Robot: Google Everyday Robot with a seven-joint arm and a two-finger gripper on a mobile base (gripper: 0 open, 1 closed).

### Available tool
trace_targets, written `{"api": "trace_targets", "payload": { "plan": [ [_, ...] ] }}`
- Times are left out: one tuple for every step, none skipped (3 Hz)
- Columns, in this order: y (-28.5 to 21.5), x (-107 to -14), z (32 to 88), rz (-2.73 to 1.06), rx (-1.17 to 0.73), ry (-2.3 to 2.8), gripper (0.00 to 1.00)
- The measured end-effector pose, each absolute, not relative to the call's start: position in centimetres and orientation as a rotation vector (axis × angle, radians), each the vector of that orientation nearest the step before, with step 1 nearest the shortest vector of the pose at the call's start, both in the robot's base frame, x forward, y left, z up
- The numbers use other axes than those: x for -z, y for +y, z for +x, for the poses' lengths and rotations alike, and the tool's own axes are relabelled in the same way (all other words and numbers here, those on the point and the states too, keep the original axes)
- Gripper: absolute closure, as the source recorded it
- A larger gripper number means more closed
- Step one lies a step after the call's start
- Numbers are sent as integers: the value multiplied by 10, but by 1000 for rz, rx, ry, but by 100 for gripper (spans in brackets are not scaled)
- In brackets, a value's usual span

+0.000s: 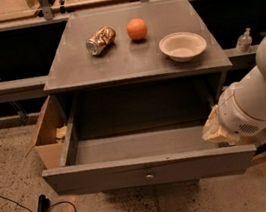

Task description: Close top drawer

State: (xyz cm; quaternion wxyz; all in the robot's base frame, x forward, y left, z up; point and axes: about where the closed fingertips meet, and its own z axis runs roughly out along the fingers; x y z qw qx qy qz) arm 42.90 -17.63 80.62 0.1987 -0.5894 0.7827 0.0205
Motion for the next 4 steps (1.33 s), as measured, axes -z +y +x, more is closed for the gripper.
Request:
{"api": "trace_targets", "payload": {
  "plan": [
    [-176,-808,430,-1643,-47,2186,100],
    [-171,-800,426,-1624,-53,2198,100],
    [-170,-785,416,-1575,-27,2219,100],
    [-169,-759,406,-1534,-17,2227,100]
  ]
}}
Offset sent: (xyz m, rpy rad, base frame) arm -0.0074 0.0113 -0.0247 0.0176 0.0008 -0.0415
